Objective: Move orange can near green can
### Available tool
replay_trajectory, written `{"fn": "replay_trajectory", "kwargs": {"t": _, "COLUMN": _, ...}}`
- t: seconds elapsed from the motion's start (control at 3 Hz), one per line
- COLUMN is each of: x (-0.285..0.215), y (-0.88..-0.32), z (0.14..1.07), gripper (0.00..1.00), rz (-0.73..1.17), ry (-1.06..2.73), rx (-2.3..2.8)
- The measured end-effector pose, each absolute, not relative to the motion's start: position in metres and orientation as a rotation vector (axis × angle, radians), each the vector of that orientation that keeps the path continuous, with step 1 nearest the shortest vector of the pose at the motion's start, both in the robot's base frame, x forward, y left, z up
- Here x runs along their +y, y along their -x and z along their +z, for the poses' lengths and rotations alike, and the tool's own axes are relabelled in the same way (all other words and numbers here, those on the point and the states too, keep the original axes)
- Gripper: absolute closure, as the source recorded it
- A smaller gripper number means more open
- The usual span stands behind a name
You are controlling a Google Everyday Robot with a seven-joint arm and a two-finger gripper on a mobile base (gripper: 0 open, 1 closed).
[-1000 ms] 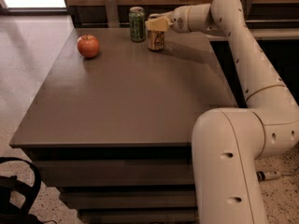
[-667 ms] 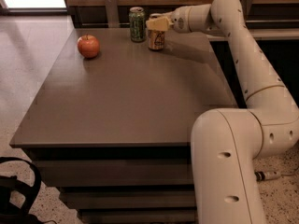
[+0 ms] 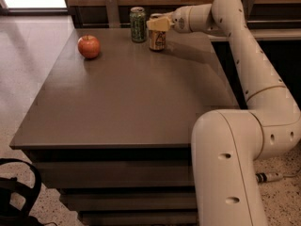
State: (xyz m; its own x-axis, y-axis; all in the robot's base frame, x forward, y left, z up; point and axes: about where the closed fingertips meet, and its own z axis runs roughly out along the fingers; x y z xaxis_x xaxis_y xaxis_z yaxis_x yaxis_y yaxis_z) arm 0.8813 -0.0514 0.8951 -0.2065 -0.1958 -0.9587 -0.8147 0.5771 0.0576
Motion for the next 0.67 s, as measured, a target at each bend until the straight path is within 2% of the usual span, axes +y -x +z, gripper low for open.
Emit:
{"fn": "replay_trajectory", "kwargs": {"t": 0.33, "x": -0.0513, "y": -0.8813, "z": 0.8954, "gripper": 0.12, "rz": 0.709, "ry": 0.843, "rx": 1.72}}
{"fn": "replay_trajectory", "kwargs": {"t": 0.67, "x": -0.0479, "y": -0.8817, "z": 0.8934, "gripper": 0.0, "rz": 0.714, "ry": 0.846, "rx": 1.721}}
